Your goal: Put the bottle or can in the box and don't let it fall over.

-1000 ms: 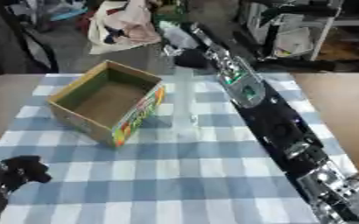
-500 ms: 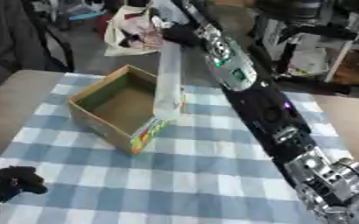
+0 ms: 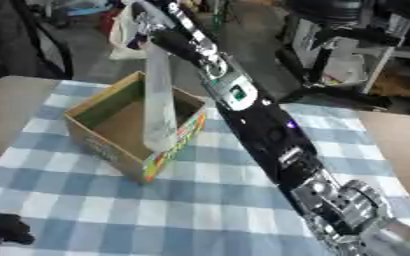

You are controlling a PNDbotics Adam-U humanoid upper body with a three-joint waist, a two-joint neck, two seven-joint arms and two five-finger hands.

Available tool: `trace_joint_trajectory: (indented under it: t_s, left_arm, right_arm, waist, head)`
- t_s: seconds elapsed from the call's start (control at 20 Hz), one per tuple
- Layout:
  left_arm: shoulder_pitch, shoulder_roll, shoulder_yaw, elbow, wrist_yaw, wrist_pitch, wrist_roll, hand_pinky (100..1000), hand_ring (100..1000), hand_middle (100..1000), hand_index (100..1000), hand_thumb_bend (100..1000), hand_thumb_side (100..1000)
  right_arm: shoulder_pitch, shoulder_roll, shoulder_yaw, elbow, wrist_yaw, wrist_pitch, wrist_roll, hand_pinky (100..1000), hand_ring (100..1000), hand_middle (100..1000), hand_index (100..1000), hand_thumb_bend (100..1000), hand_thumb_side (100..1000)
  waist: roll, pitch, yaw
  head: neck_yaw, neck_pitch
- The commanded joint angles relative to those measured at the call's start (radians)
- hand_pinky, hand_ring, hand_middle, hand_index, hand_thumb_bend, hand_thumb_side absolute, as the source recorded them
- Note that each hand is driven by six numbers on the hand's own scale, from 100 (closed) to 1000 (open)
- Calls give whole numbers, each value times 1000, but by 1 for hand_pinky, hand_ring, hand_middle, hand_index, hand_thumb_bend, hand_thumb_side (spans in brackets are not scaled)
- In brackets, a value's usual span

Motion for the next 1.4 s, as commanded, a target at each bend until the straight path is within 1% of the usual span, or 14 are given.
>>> trace_joint_trajectory:
  t_s: [0.05, 0.2, 0.4, 0.45, 0.5, 0.55, 0.6, 0.75, 0.85, 1.05, 1.15, 1.25, 1.4]
  left_arm:
    - [-13, -1, 2, -9, -24, -6, -5, 676, 615, 611, 772, 211, 1000]
    - [-10, 0, 1, -7, -28, -10, -5, 677, 616, 612, 773, 211, 1000]
    - [-3, 3, 5, -5, -25, -10, 2, 678, 616, 613, 776, 211, 1000]
    - [1, 4, 7, -4, -24, -10, 5, 678, 617, 613, 776, 210, 1000]
    - [6, 5, 11, -4, -23, -10, 9, 678, 616, 613, 776, 210, 1000]
    - [12, 7, 16, -3, -22, -9, 15, 677, 616, 612, 776, 210, 1000]
    - [20, 9, 22, -2, -22, -9, 23, 677, 616, 612, 775, 210, 1000]
    - [47, 17, 37, 4, -22, -8, 52, 676, 616, 612, 774, 207, 1000]
    - [70, 24, 45, 8, -24, -7, 75, 676, 617, 613, 775, 204, 1000]
    - [116, 41, 63, 11, -30, -6, 131, 676, 619, 613, 775, 203, 1000]
    - [138, 52, 73, 9, -33, -5, 166, 676, 620, 614, 776, 203, 1000]
    - [155, 61, 81, 5, -34, -5, 203, 678, 625, 616, 778, 205, 1000]
    - [180, 74, 87, 0, -39, -3, 256, 681, 642, 624, 785, 206, 1000]
  right_arm:
    - [-13, -12, -12, 0, 72, -79, 12, 1000, 1000, 1000, 1000, 217, 603]
    - [-11, -15, -18, 0, 109, -91, -24, 1000, 1000, 1000, 1000, 230, 589]
    - [-4, -25, -22, -22, 117, -73, -83, 1000, 1000, 1000, 1000, 223, 569]
    - [0, -30, -22, -28, 109, -65, -93, 979, 1000, 1000, 1000, 197, 581]
    - [6, -38, -21, -34, 94, -55, -98, 961, 1000, 1000, 1000, 174, 579]
    - [15, -48, -20, -43, 71, -44, -96, 901, 1000, 1000, 1000, 135, 594]
    - [27, -59, -19, -54, 35, -32, -88, 867, 1000, 1000, 1000, 105, 596]
    - [73, -96, -20, -101, -91, 8, -50, 802, 1000, 1000, 1000, 100, 589]
    - [117, -123, -19, -151, -162, 31, -27, 781, 1000, 1000, 1000, 100, 573]
    - [248, -153, -21, -319, -257, 55, -3, 768, 1000, 983, 1000, 100, 567]
    - [317, -151, -31, -408, -296, 75, -1, 761, 1000, 970, 1000, 100, 568]
    - [383, -142, -43, -490, -325, 94, -1, 757, 1000, 964, 1000, 100, 572]
    - [488, -115, -62, -596, -325, 113, 3, 754, 1000, 961, 1000, 100, 594]
  waist:
    - [10, -13, -5]
    - [14, -17, -11]
    - [21, -22, -30]
    - [23, -24, -38]
    - [26, -27, -50]
    - [29, -30, -64]
    - [32, -34, -81]
    - [42, -49, -135]
    - [49, -67, -176]
    - [57, -100, -256]
    - [58, -112, -291]
    - [55, -117, -325]
    - [46, -127, -380]
  head:
    - [-3, -14]
    - [-4, -15]
    - [4, -10]
    - [9, -7]
    - [17, -3]
    - [28, 2]
    - [41, 9]
    - [78, 34]
    - [115, 53]
    - [206, 95]
    - [243, 122]
    - [280, 147]
    - [331, 181]
